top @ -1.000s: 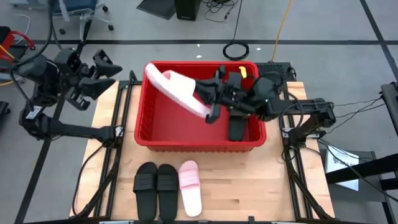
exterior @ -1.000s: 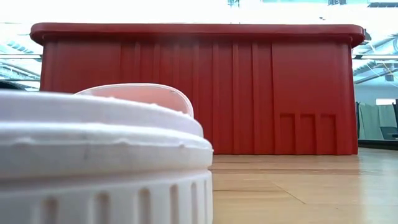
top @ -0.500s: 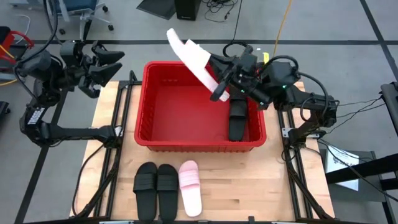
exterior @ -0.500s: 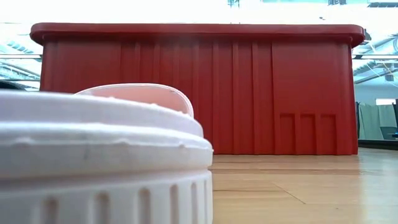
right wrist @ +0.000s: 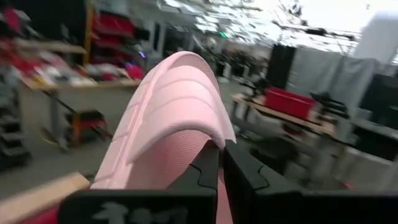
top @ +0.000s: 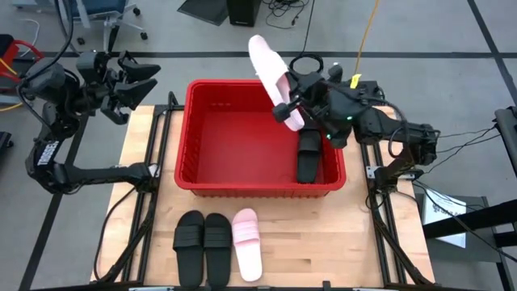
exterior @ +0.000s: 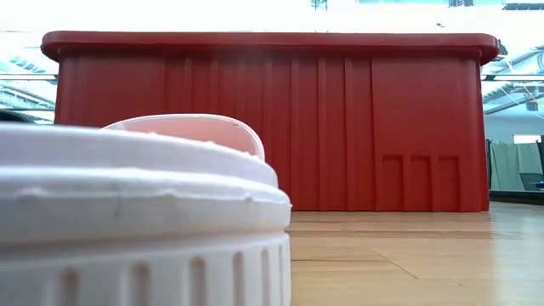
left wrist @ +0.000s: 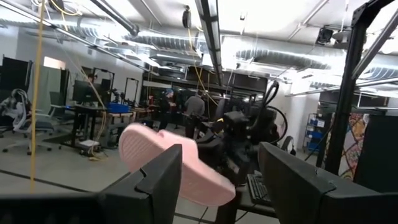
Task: Pick and place slides into bin
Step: Put the pink slide into the red container
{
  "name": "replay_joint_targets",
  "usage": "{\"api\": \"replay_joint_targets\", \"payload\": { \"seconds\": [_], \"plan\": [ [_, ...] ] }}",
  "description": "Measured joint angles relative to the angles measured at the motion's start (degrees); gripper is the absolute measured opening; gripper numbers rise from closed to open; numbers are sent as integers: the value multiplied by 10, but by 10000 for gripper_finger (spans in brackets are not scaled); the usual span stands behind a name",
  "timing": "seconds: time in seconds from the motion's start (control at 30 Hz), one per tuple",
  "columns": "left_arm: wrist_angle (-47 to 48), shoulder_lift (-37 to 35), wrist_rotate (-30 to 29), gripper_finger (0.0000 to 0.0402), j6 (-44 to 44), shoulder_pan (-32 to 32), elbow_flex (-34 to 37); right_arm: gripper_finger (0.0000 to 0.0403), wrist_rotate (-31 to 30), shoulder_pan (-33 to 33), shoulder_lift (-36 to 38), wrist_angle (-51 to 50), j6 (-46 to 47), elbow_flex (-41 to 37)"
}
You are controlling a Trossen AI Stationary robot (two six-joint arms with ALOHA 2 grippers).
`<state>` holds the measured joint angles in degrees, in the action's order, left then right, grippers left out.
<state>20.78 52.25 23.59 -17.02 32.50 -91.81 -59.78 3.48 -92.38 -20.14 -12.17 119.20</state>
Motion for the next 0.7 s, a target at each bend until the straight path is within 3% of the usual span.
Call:
{"api": "replay_joint_targets", "payload": {
  "seconds": [0.57,0.7],
  "plan": [
    [-1,-2,8,214,-15,13,0,2,-14,-63,-104,-297,217,-7],
    [-1,-2,9,214,-21,13,0,2,29,-79,-127,-377,286,-7]
  ]
}}
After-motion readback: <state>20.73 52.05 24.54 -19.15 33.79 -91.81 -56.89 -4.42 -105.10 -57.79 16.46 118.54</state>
